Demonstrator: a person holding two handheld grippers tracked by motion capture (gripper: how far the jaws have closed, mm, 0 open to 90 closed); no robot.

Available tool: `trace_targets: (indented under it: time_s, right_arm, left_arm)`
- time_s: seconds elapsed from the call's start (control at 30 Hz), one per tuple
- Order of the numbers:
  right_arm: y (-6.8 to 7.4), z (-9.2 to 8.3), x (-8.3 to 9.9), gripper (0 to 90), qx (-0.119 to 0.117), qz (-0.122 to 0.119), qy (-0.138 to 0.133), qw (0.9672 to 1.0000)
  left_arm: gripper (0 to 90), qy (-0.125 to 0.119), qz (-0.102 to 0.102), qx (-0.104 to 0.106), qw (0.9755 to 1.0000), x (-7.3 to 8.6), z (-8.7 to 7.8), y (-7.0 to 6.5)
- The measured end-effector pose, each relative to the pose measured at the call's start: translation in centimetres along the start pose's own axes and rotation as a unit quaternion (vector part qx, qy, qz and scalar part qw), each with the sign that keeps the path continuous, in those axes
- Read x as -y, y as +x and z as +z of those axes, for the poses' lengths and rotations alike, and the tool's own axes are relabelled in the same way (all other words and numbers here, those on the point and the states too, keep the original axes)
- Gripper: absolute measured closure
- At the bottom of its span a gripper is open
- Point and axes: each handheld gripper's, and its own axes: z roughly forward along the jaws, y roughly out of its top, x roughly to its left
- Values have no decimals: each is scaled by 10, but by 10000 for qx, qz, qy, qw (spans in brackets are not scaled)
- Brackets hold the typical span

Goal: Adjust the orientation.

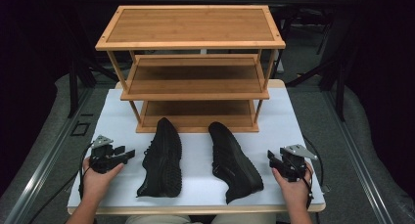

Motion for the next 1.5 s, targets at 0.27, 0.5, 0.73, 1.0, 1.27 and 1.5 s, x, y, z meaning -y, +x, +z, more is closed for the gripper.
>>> trace_targets:
  time_s: [0.27, 0.5, 0.73, 1.0, 1.27, 1.5]
  right_arm:
    - [4, -2, -1, 508, -47, -160, 22, 9999]
    - [10, -2, -1, 516, -169, -174, 201, 9995]
    - [4, -2, 0, 576, -241, 18, 156, 9996]
    - [2, -3, 1, 578, -249, 82, 92, 9996]
    - [4, -3, 2, 567, -265, 96, 114, 9995]
    - [2, -3, 2, 558, -251, 173, 98, 9995]
  left_arm:
    - [549, 94, 226, 163, 9996, 0, 1, -7]
    - [569, 101, 295, 158, 9994, 1, -3, -9]
    - [650, 216, 288, 257, 9990, -1, -2, -12]
    - [817, 347, 427, 343, 9979, -1, -4, -20]
    - [900, 315, 395, 428, 9978, -2, -8, -22]
    - [900, 205, 622, 648, 9957, -7, -15, -38]
